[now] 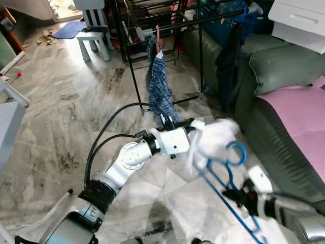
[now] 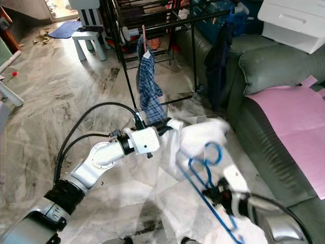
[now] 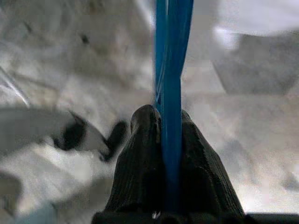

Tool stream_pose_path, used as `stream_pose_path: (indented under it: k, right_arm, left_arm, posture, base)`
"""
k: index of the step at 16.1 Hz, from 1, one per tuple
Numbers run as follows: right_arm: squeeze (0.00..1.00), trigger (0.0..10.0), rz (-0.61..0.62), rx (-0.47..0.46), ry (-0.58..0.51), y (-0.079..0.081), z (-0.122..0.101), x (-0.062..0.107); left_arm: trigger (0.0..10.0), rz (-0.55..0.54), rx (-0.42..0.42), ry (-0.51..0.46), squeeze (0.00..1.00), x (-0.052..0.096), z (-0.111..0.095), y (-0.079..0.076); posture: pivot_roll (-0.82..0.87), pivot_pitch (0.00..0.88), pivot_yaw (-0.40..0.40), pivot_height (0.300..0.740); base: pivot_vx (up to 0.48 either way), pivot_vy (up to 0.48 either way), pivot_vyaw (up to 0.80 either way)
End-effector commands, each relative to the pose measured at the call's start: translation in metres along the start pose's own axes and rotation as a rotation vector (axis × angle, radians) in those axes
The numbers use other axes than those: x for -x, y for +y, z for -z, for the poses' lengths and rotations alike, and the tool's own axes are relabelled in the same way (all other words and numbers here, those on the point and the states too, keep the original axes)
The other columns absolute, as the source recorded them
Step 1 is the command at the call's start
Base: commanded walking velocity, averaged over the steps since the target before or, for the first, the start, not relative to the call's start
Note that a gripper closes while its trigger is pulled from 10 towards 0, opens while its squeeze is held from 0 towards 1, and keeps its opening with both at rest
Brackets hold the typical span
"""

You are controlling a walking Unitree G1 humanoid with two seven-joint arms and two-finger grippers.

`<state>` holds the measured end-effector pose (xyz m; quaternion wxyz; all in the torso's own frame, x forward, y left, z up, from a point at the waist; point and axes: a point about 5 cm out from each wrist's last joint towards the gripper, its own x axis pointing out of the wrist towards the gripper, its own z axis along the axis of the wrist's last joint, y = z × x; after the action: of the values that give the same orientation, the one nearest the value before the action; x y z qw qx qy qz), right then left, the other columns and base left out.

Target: Hang hanger

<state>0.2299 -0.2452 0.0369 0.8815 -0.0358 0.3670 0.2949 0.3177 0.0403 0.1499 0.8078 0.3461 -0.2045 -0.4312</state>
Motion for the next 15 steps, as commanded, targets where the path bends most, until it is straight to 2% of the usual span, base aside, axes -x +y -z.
stream_pose_path:
  k: [1,5,7,8,10,11,12,13,14,15]
  right_arm:
    - [0.0,10.0,0.113,-0.002,0.095,-0.015,0.021,0.007]
    - [0.0,10.0,0.308,-0.117,0.118,-0.038,0.037,0.016]
    - [0.0,10.0,0.398,-0.187,0.081,-0.047,0.037,0.016]
    - [0.0,10.0,0.469,-0.249,0.038,-0.055,0.035,0.017]
    - [0.0,10.0,0.535,-0.298,-0.019,-0.062,0.03,0.019]
    - [0.0,10.0,0.645,-0.448,-0.205,-0.077,0.01,0.024]
    - [0.0,10.0,0.678,-0.533,-0.339,-0.083,-0.009,0.027]
    - [0.0,10.0,0.633,-0.639,-0.492,-0.085,-0.034,0.025]
    - [0.0,10.0,0.571,-0.684,-0.578,-0.082,-0.052,0.023]
    - [0.0,10.0,0.431,-0.738,-0.763,-0.072,-0.099,0.019]
  left_arm:
    - [10.0,-0.052,0.009,-0.04,0.0,-0.001,-0.007,0.006]
    - [10.0,-0.089,0.003,-0.13,0.0,-0.002,-0.02,0.02]
    - [10.0,-0.103,0.009,-0.163,0.0,0.001,-0.025,0.025]
    - [10.0,-0.102,0.012,-0.175,0.0,0.002,-0.026,0.025]
    - [10.0,-0.097,0.017,-0.175,0.0,0.003,-0.026,0.024]
    - [10.0,-0.081,0.053,-0.188,0.0,0.005,-0.027,0.017]
    - [10.0,-0.065,0.073,-0.195,0.0,0.005,-0.029,0.01]
    - [10.0,-0.032,0.086,-0.209,0.0,0.004,-0.032,-0.001]
    - [10.0,-0.011,0.088,-0.218,0.0,0.003,-0.034,-0.008]
    - [10.0,0.066,0.045,-0.236,0.0,-0.001,-0.039,-0.027]
  posture:
    - [-0.11,0.121,0.056,0.74]
    - [-0.11,0.12,0.059,0.74]
    - [-0.1,0.12,0.061,0.74]
    - [-0.1,0.121,0.063,0.74]
    - [-0.1,0.121,0.064,0.74]
    - [-0.1,0.123,0.067,0.74]
    - [-0.09,0.123,0.069,0.74]
    - [-0.09,0.122,0.069,0.74]
    - [-0.09,0.121,0.069,0.74]
    - [-0.09,0.121,0.069,0.74]
  base:
    - [0.0,0.0,0.0]
    - [0.0,0.0,0.0]
    - [0.0,0.0,0.0]
    - [0.0,0.0,0.0]
    - [0.0,0.0,0.0]
    - [0.0,0.0,0.0]
    - [0.0,0.0,0.0]
    - [0.0,0.0,0.0]
    - [0.0,0.0,0.0]
    - [0.0,0.0,0.0]
